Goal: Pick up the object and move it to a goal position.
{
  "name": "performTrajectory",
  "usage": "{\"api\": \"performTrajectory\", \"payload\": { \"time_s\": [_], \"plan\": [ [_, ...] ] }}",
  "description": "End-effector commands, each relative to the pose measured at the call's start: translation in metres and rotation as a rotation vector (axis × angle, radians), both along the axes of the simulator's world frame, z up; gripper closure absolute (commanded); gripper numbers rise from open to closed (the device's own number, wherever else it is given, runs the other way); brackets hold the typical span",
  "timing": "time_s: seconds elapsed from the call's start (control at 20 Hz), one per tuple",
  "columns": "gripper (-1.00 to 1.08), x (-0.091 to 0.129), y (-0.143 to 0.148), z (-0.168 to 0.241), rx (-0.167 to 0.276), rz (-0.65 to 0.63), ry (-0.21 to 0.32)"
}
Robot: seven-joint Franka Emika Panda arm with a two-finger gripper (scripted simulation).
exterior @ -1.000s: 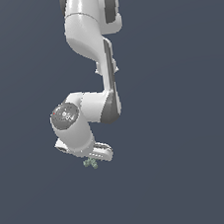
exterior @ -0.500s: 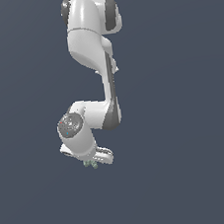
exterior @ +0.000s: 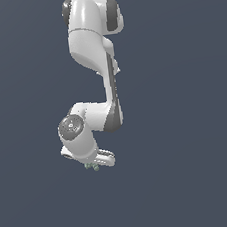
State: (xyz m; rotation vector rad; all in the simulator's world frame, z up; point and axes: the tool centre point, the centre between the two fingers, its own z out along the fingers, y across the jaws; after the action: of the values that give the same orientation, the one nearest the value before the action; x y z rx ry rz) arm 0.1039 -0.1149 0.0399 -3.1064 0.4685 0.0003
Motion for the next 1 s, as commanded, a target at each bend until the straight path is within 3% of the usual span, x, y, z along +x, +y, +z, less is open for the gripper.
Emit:
{"api": "performTrajectory", "payload": {
  "time_s": [0.0, 0.5, 0.95],
  "plan": [
    [1.08, 0.0, 0.0, 0.0, 0.0, 0.0, 0.0],
    [1.08, 0.001, 0.008, 0.005, 0.008, -0.02, -0.022],
    [1.08, 0.005, 0.04, 0.027, 0.041, -0.108, -0.118]
  ]
}}
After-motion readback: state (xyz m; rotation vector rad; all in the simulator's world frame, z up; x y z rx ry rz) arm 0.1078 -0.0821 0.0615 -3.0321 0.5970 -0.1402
